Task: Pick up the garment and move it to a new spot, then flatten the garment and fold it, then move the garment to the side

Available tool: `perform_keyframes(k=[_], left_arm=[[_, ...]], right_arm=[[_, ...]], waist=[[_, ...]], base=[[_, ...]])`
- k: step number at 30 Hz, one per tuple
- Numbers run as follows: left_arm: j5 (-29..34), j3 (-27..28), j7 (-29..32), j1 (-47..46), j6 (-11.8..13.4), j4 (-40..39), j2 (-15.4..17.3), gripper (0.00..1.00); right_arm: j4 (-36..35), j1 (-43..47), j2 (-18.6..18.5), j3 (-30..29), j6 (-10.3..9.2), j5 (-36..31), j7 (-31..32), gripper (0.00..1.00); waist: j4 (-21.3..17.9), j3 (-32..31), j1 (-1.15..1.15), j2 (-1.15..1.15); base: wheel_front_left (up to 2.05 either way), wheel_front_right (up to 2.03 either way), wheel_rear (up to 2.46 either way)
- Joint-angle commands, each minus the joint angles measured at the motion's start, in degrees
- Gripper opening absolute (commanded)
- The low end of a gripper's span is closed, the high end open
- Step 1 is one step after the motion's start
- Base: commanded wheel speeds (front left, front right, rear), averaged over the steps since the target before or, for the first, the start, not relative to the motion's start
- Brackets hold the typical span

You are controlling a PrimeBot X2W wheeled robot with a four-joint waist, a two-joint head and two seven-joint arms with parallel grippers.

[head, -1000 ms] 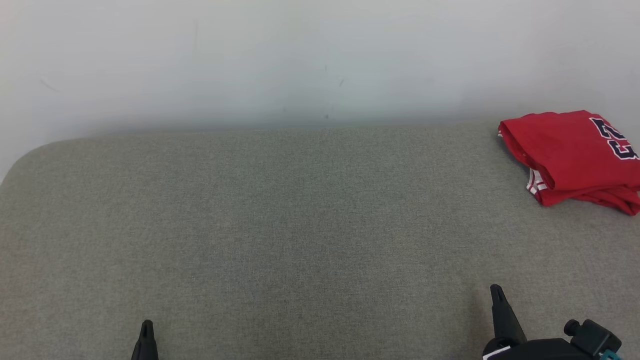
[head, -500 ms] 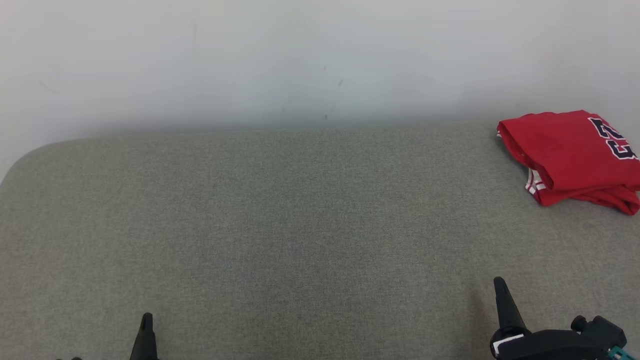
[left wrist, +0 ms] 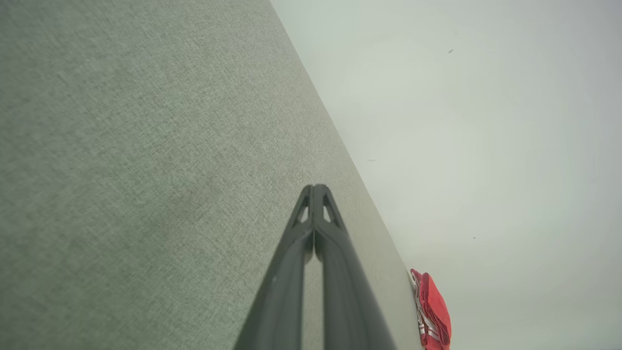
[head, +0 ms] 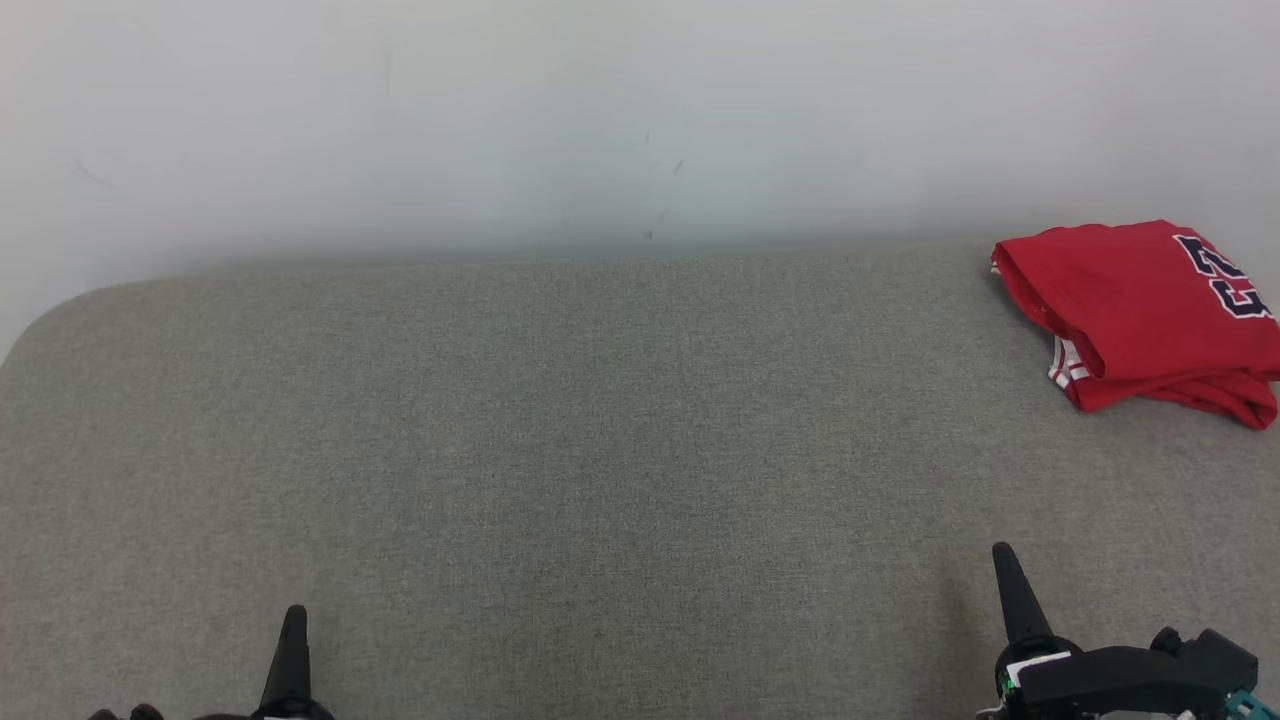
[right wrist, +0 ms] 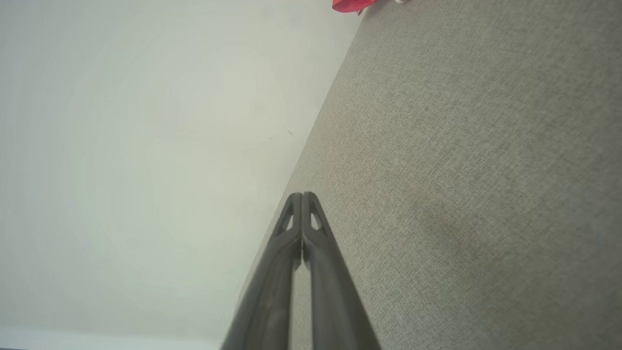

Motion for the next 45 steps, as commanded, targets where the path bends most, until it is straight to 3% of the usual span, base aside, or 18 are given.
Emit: perform_keyframes(k=[1,45], left_arm=[[-1.7,0.4,0.4,-1.3,-0.2,-0.6,0.2,0.00],[-23.5,1.9,5.7,-4.4,-2.2,-0.5,0.3,0.00]], right_arm=[[-0.7,-1.0,-0.3,-0.2,-0.07,1.3,0.3,0.00],[-1.1,-3.1,-0.1,-2.5,-0.11,22.5,5.9,0.00]], waist=[[0.0,0.0,-0.01,0.00],[-0.5,-0.2,-0.01,0.00]], base=[[0.00,0.00,0.00],[0.00,0.00,0.00]])
